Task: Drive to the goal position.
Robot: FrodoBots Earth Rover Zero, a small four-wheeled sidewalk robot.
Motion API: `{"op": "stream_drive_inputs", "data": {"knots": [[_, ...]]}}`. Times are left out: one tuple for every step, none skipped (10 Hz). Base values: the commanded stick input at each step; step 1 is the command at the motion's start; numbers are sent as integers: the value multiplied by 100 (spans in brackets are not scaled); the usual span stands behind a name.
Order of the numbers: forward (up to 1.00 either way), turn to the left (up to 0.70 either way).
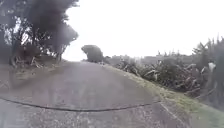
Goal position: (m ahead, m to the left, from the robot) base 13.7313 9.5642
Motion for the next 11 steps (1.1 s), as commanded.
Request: {"op": "stream_drive_inputs", "data": {"knots": [[85, 0], [85, 34], [85, 34], [85, 34], [85, 34], [85, 34], [85, 34], [85, 22], [85, 3], [85, 0], [85, 0]]}}
